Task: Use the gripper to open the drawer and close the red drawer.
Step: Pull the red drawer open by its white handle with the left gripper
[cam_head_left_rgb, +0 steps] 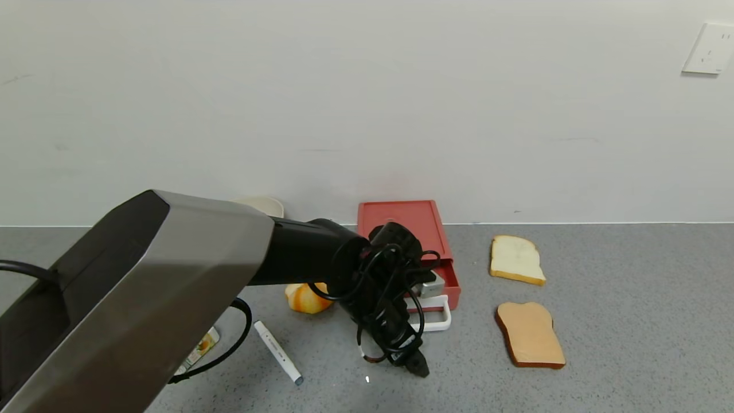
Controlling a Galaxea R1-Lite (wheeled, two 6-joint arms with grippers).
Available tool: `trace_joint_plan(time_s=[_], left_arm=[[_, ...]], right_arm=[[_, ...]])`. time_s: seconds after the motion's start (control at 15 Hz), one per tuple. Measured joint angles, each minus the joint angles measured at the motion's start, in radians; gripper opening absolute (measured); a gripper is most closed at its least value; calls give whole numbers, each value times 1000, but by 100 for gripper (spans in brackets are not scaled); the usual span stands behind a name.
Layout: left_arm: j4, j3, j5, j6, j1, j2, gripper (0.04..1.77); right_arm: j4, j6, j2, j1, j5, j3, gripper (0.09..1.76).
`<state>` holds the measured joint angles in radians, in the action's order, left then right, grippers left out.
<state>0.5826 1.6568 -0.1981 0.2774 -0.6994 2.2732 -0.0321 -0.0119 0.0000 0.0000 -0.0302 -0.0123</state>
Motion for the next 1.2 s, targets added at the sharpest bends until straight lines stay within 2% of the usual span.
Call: trace_joint_plan(time_s=[0.33,0.53,1.2], left_arm=[[-49,-106,0,-25,-37,-54,173],[-53,-132,0,-70,-52,-70,173],[-60,-208,2,-136,-113,-118,173]], right_arm=[[0,0,0,0,0,0,171],[0,0,0,0,0,0,171],[1,0,0,0,0,1,171]])
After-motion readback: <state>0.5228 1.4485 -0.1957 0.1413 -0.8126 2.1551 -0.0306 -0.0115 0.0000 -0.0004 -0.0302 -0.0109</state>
